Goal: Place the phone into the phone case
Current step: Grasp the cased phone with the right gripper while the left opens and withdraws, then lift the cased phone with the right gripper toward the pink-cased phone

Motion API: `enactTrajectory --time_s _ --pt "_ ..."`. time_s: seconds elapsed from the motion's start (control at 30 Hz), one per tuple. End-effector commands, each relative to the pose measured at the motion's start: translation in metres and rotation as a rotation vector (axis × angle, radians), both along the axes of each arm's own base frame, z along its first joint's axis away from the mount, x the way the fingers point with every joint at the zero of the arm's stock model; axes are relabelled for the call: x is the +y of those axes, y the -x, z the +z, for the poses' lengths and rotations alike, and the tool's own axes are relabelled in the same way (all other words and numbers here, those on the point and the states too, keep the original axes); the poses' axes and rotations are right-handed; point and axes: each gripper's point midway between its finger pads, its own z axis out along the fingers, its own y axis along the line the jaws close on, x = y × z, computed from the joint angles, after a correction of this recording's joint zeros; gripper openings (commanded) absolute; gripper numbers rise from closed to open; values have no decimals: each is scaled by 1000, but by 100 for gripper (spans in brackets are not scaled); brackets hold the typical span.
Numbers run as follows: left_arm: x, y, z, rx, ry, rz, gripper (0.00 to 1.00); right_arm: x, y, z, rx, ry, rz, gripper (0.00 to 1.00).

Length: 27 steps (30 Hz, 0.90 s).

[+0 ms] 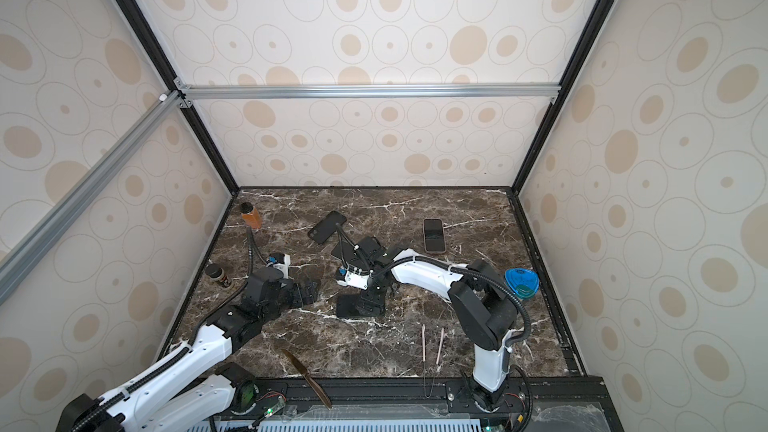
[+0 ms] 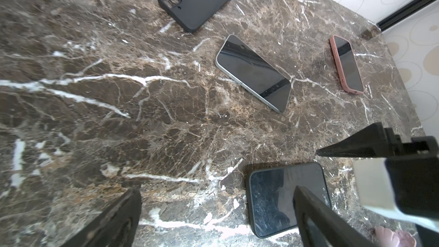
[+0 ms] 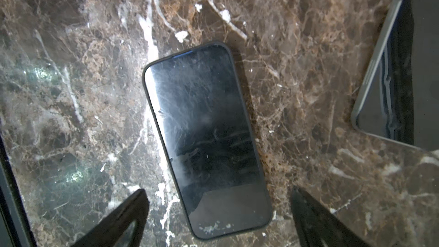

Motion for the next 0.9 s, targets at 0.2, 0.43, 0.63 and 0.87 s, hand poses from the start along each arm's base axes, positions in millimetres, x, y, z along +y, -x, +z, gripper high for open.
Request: enactTrajectory --time_s 0.2,0.43,0.63,0.87 --pt "18 6 7 -31 -13 71 100 5 9 -26 -3 62 157 96" --pt "21 8 9 -48 -11 80 100 11 13 -36 10 68 171 95" --pt "23 9 11 -57 -16 85 100 6 11 -52 -8 136 176 94" --pt "25 10 13 -68 -12 90 100 -1 11 -65 -16 197 174 86"
